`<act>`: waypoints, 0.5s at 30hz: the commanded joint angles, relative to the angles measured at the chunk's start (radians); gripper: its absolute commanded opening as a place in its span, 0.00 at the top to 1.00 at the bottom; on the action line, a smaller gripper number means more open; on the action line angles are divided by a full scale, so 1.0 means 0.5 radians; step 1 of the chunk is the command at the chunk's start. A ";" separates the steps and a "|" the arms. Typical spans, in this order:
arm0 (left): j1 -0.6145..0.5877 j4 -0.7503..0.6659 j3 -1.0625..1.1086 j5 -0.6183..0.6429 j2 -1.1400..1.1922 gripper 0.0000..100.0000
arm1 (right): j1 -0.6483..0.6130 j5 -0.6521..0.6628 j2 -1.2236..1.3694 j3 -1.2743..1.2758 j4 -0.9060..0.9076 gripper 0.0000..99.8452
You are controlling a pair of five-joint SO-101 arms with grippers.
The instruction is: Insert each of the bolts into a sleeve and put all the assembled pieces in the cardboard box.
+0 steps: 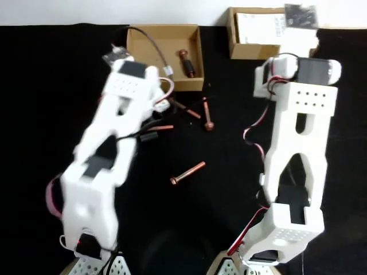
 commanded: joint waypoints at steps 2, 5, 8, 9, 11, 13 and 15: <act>0.011 0.147 -0.434 0.046 0.284 0.77 | 0.017 -0.003 -0.133 -0.002 -0.115 0.99; 0.023 0.178 -0.606 0.095 0.373 0.77 | 0.017 -0.003 -0.127 0.002 -0.149 0.99; 0.091 0.089 -0.888 0.092 0.379 0.78 | 0.014 0.000 -0.103 0.075 -0.210 0.99; 0.130 0.074 -0.999 0.089 0.379 0.78 | 0.011 0.003 -0.094 0.097 -0.250 0.99; 0.219 0.034 -1.165 0.089 0.385 0.78 | 0.011 0.003 -0.066 0.133 -0.315 0.99; 0.284 -0.071 -1.177 0.095 0.397 0.78 | 0.014 0.006 -0.051 0.140 -0.333 0.99; 0.315 -0.218 -1.134 0.101 0.462 0.78 | 0.014 0.006 -0.044 0.143 -0.333 0.99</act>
